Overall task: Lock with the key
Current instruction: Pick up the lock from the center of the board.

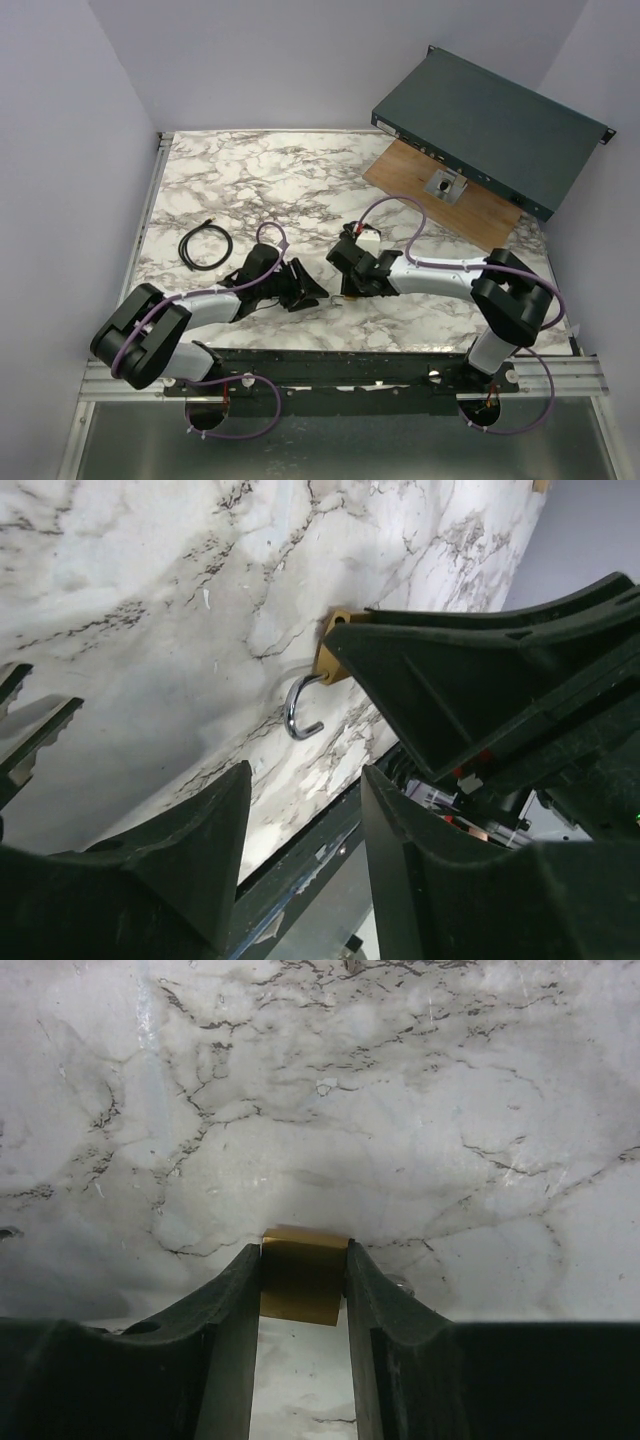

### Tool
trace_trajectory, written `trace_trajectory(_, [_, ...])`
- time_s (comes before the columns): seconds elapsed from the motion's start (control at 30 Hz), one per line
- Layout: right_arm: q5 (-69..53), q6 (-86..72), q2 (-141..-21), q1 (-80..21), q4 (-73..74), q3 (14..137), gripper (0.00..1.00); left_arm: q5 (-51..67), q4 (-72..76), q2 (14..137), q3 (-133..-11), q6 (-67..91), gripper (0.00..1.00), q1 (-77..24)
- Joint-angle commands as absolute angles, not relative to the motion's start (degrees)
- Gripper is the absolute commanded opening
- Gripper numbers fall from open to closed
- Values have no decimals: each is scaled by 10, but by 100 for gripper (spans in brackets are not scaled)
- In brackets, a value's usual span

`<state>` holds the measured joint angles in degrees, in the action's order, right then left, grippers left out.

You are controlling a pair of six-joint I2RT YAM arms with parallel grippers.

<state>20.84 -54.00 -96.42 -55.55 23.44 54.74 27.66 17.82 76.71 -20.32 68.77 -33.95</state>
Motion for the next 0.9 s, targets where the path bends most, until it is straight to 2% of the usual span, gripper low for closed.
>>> trace_trajectory(0.0, [193,-558,-937,-559,208,535,22,288,253,790,-199,728,45,-344])
trace_trajectory(0.87, [166,-553,-908,-559,192,542,19,289,245,829,-224,673,28,-355])
